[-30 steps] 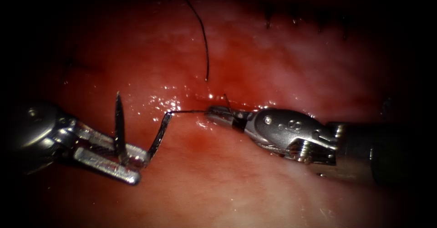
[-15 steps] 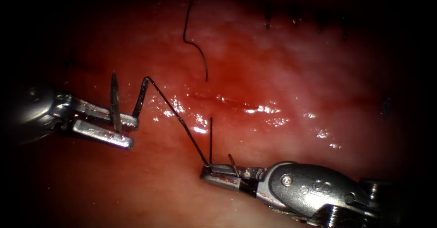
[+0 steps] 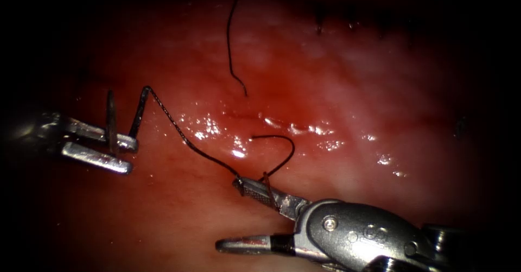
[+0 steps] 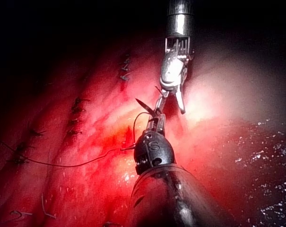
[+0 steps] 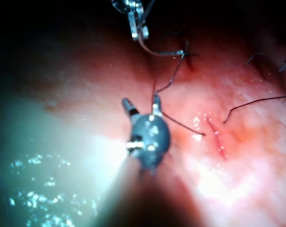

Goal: Wound Closure

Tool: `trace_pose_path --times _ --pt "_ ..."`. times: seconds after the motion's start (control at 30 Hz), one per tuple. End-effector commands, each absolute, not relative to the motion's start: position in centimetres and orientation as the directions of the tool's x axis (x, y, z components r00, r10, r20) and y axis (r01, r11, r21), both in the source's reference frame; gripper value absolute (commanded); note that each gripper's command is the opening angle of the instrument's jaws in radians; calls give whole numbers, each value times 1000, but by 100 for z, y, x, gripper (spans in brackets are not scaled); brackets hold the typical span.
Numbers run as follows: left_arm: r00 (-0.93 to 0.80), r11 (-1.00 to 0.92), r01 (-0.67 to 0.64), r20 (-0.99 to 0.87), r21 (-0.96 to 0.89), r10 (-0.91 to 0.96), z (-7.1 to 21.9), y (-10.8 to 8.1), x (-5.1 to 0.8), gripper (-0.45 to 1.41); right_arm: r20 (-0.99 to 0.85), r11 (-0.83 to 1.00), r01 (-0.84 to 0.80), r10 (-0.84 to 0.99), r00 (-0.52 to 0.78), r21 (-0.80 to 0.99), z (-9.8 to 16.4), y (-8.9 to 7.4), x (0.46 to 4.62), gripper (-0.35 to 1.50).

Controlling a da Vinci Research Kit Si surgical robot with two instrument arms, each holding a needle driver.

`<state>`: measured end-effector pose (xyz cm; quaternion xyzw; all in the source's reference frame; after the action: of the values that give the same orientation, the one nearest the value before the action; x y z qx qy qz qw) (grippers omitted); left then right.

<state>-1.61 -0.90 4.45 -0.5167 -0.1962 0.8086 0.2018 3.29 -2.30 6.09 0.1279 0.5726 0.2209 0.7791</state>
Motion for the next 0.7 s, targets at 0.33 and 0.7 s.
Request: trace_pose_path --times 0.33,0.7 --pt "-396 -840 -155 -747 -519 534 457 -80 -143 -45 -883 924 -239 363 298 300 670 -211 313 130" --pt "-410 -833 -214 -727 -510 550 465 -70 -127 -45 -902 944 -227 303 307 239 695 -194 320 130"
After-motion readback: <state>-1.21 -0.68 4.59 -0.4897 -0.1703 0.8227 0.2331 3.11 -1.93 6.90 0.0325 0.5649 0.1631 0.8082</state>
